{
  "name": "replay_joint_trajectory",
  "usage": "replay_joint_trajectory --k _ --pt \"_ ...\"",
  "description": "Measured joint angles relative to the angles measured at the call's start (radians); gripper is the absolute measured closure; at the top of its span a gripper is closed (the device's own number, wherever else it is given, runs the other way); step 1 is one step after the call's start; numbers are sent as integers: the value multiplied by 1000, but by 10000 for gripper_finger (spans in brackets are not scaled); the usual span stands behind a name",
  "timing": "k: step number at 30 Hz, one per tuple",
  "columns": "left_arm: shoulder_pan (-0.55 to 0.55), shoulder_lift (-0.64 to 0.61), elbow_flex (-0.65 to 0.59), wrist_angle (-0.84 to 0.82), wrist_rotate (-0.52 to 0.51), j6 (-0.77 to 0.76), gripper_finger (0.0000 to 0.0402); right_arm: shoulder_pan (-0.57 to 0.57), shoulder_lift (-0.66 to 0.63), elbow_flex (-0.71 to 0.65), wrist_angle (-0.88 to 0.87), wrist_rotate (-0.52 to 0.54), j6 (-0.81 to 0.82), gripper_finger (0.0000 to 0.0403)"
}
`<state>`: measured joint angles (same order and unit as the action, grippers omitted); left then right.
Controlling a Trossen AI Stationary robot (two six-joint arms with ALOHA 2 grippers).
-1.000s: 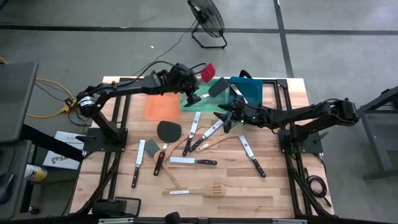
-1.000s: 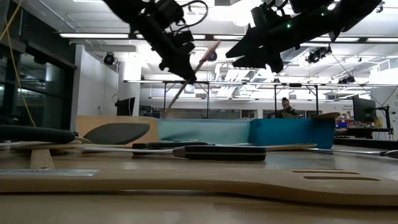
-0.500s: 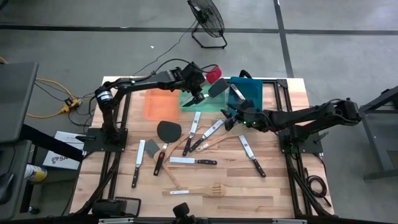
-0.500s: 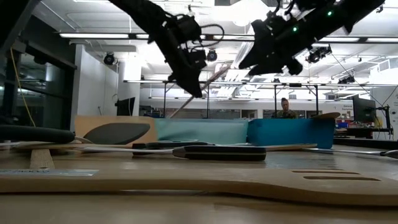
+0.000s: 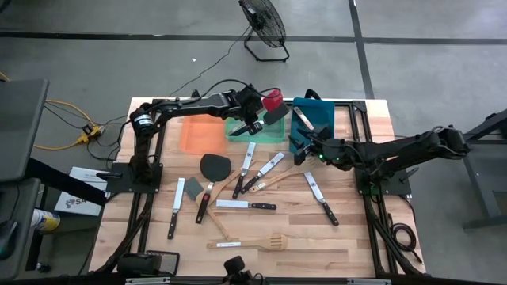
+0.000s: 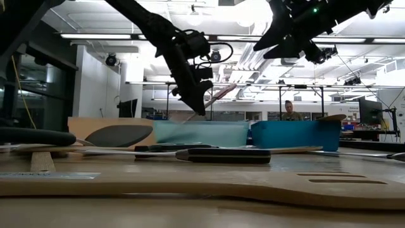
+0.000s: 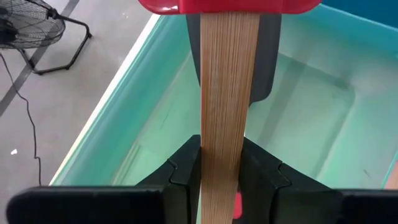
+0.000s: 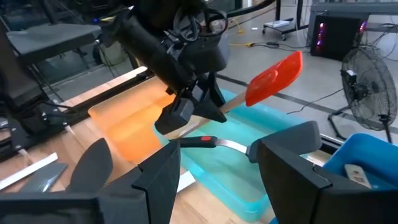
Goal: Pick & Place Kitchen Items
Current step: Put the red spatula into the green bin
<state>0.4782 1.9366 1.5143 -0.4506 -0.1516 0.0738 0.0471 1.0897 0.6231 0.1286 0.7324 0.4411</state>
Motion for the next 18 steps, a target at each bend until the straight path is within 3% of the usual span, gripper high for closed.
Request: replay_joint_trajectory --k 11,18 --pt "0 0 0 -1 17 6 313 -1 0 0 -10 -1 3 199" --pt "0 0 0 -27 38 6 250 -1 0 0 -13 -1 3 199"
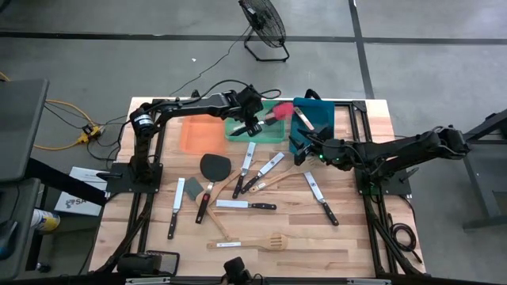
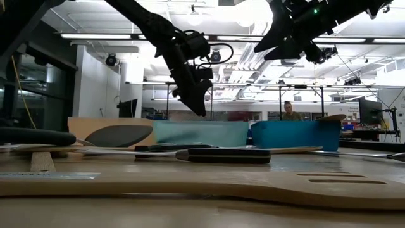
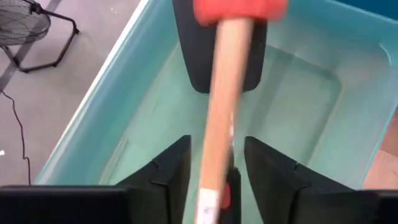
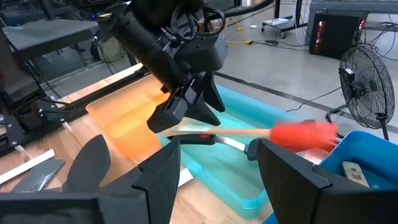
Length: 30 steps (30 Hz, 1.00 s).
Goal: Pick & Place Kitchen Items
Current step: Put the red spatula into the green bin, then put the brown serving spoon into the blue bin
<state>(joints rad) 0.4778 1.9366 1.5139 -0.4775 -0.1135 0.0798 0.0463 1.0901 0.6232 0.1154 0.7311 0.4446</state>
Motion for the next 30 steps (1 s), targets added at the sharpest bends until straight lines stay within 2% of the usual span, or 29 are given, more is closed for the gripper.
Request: replay_joint_trajectory --k 4,12,21,28,30 --pt "0 0 0 -3 0 -6 229 0 0 0 0 0 0 199" --pt "0 -7 -1 -10 0 21 236 0 0 0 -32 -3 15 199" --pt "0 -120 -2 -98 96 67 270 0 0 0 -208 -73 77 199" --pt "-8 -204 -2 -201 107 77 310 0 0 0 -249 -165 106 199" --pt "-9 -223 -8 -230 109 99 326 0 0 0 -249 -211 62 199"
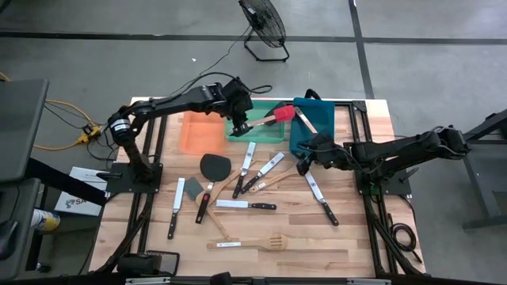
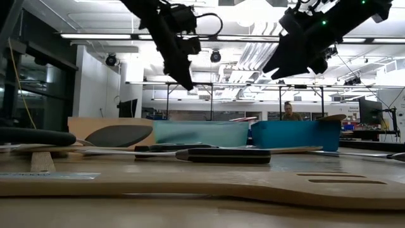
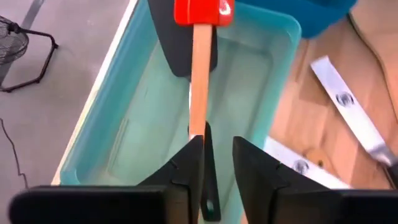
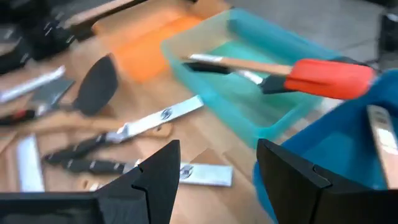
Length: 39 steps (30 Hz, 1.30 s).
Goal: Pick & Place Kitchen Items
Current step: Put the brown serving spoon into the blue bin
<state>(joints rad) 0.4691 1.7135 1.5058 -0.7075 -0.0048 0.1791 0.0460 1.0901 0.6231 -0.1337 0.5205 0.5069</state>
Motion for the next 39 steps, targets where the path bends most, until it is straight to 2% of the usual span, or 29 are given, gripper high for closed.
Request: replay_joint_trajectory --k 5,11,17,24,30,34,39 --pt "-8 -65 -79 -12 54 9 367 -2 0 0 8 -95 -114 199" --pt "-10 -180 -271 99 132 -26 398 -22 2 0 17 -256 -223 199" --pt "-53 -316 -420 243 148 -62 400 -29 41 39 -24 -319 -356 199" --pt "-104 -450 -511 330 123 -84 400 -35 180 116 -82 -400 -553 199" --pt "-139 -555 -617 412 98 -134 400 -35 294 198 -292 -403 -643 199" --pt "-163 -605 -703 507 100 -177 400 -35 367 239 -371 -423 -701 199" --pt "-177 -635 -769 562 100 -218 400 -45 453 268 -375 -461 -779 199"
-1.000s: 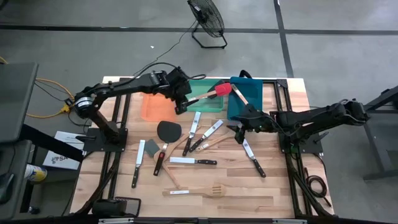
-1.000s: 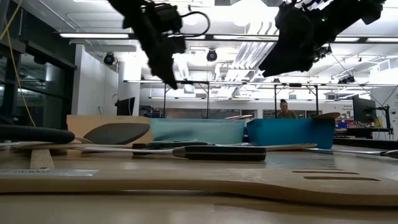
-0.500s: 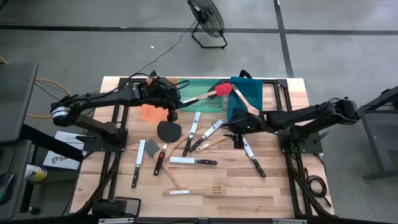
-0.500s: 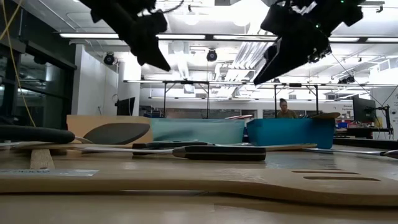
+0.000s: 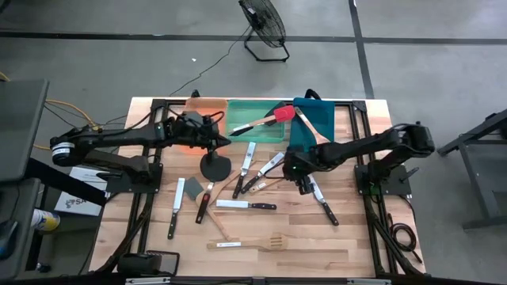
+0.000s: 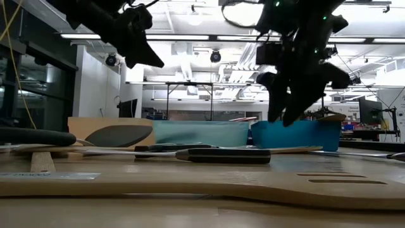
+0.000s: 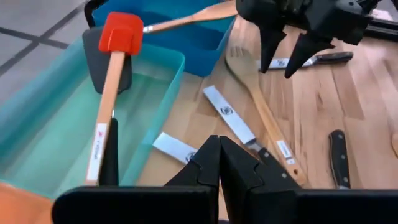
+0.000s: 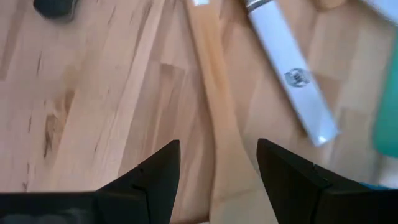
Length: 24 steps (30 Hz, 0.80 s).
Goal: Pick & Place Kitchen Items
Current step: Put the brown serving spoon into the blue bin
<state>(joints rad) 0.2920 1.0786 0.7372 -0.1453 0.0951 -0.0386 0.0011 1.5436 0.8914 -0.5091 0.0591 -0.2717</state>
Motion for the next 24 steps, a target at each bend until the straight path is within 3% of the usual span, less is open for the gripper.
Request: replay_joint_trajectory --k 11,24 --pt "-26 -4 -39 46 -1 -19 400 -80 163 112 -25 -93 -49 199" --pt "-26 -4 -39 59 -2 -19 400 -94 228 133 -83 -71 -121 199"
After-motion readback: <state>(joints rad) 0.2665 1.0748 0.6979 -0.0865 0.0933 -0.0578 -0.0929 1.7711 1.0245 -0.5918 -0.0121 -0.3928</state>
